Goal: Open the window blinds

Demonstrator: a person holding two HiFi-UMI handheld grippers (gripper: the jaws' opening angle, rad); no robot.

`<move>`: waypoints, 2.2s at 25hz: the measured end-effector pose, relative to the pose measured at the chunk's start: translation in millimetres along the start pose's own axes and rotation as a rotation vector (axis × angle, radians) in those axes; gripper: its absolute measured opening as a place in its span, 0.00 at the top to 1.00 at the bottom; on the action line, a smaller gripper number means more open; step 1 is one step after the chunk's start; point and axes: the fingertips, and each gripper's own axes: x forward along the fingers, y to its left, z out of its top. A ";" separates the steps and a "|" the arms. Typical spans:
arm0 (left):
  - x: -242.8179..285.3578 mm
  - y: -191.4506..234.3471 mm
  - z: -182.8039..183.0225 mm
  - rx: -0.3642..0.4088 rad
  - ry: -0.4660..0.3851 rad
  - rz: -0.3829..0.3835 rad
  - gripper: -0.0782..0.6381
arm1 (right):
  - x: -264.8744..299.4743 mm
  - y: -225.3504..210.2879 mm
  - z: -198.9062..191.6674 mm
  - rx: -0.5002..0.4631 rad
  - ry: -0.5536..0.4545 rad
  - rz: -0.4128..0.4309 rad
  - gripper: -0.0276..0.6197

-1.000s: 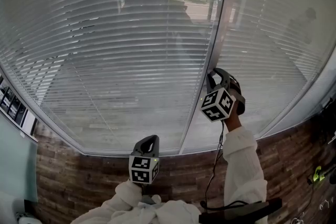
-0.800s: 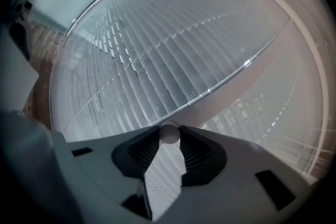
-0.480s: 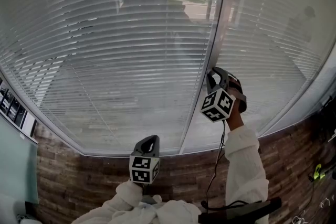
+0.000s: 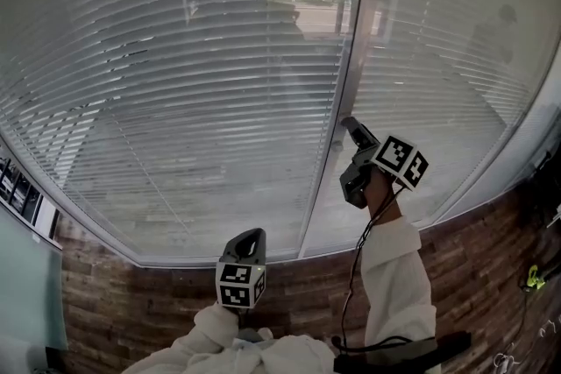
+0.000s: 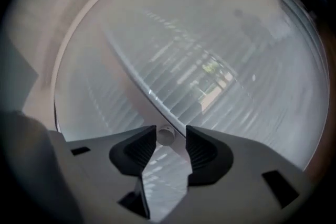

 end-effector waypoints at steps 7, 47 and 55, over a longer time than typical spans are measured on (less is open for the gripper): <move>2.0 -5.4 -0.7 0.008 0.000 -0.022 0.89 | 0.4 -3.7 -6.2 0.539 -0.071 0.066 0.70; 3.7 14.0 -7.5 -0.005 0.001 -0.013 0.89 | 21.0 3.6 -5.8 0.097 -0.047 -0.105 0.76; 2.2 20.0 -3.7 -0.001 -0.005 -0.001 0.89 | 21.0 5.9 -6.1 -0.086 -0.026 -0.133 0.76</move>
